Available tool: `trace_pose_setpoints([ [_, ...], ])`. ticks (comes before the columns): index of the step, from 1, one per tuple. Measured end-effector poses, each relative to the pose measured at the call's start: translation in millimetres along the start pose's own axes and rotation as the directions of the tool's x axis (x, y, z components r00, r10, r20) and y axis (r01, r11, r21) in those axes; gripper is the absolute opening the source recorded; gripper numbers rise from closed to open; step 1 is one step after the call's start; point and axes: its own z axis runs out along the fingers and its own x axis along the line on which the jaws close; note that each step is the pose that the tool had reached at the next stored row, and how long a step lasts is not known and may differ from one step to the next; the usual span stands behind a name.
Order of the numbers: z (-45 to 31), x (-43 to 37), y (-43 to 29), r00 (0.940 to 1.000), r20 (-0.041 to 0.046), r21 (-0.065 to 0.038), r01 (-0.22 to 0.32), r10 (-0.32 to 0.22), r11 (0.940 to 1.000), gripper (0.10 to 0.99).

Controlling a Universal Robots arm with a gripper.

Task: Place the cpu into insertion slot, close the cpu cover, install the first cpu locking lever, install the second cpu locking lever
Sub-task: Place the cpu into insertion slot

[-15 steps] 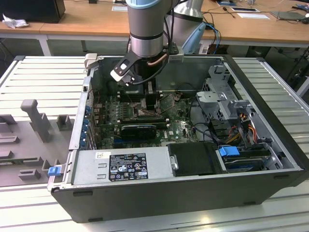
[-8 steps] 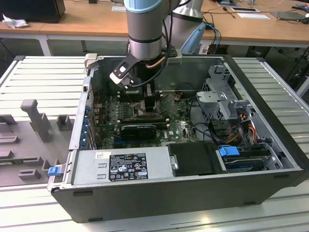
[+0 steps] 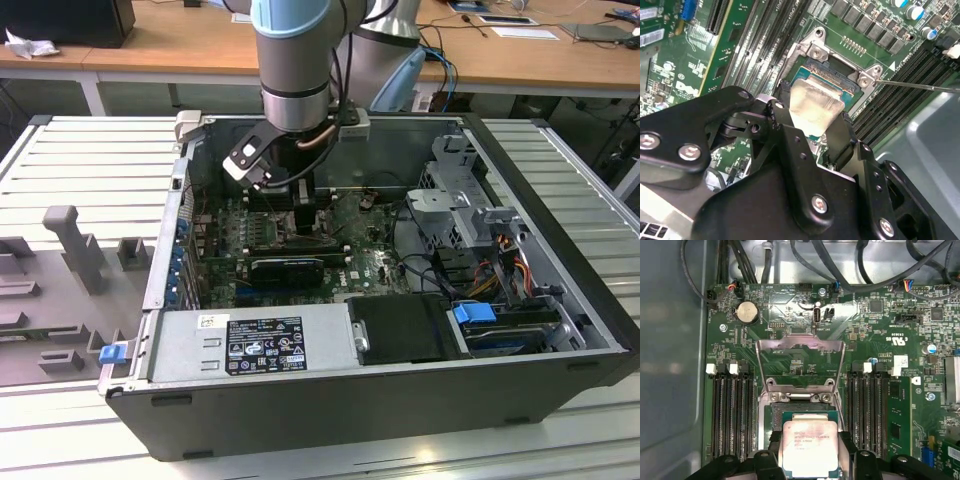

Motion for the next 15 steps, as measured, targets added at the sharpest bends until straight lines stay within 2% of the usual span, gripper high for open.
trace_pose_setpoints([
  [15, 17.5, 7.9, -1.6, 0.9999, 0.0012, 0.000, -0.012, 0.012, 0.9999, 0.529],
])
